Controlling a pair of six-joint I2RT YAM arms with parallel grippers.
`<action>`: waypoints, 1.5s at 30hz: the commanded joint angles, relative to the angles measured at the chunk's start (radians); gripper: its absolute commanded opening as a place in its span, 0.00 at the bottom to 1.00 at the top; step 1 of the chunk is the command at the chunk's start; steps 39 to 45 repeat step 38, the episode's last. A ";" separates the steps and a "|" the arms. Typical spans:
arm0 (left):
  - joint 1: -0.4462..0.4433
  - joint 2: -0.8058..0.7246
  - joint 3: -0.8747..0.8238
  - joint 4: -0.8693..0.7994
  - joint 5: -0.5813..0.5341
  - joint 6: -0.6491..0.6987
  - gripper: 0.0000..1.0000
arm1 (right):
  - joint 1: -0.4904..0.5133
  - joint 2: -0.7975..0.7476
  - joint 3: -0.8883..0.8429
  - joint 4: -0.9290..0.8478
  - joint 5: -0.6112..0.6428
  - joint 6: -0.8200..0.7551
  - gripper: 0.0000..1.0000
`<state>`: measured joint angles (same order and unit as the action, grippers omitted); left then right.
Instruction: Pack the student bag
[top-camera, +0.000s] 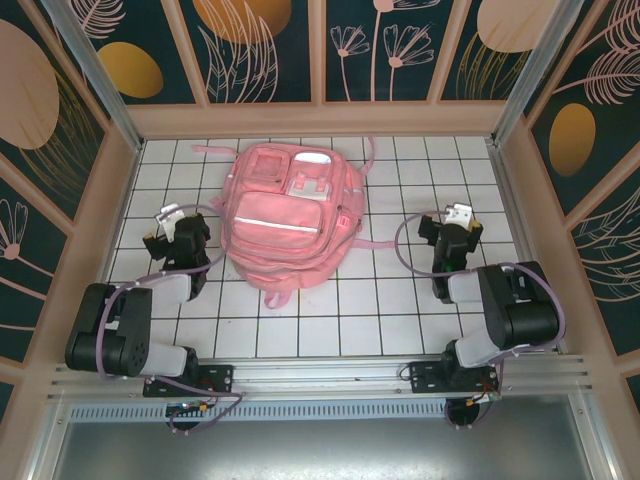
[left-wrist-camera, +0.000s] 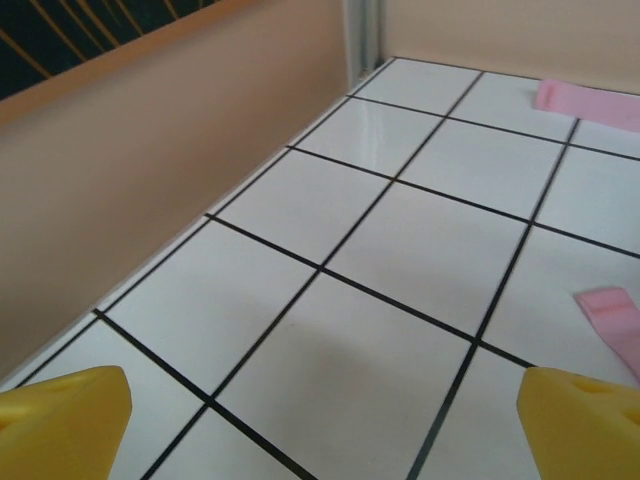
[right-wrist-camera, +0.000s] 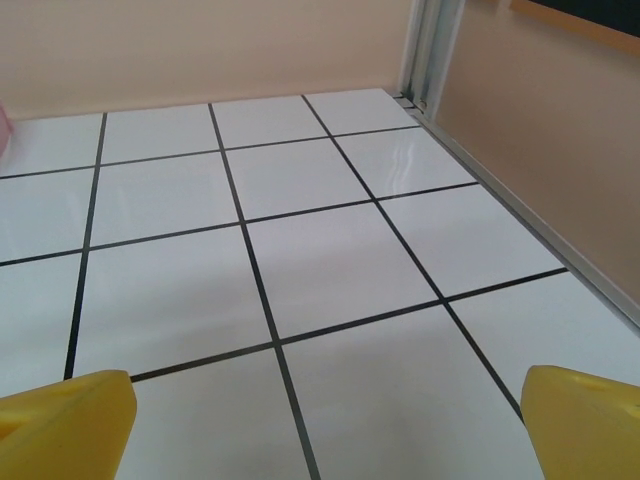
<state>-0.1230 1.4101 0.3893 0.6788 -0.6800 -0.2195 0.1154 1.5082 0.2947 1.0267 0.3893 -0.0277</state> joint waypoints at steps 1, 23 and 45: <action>0.014 0.027 -0.027 0.276 0.094 0.066 0.99 | -0.032 -0.030 -0.070 0.207 -0.112 0.009 0.99; 0.063 0.110 -0.183 0.653 0.325 0.124 0.99 | -0.135 0.032 -0.071 0.237 -0.329 0.055 0.99; 0.063 0.114 -0.182 0.657 0.324 0.124 0.99 | -0.135 0.030 -0.071 0.236 -0.331 0.056 0.99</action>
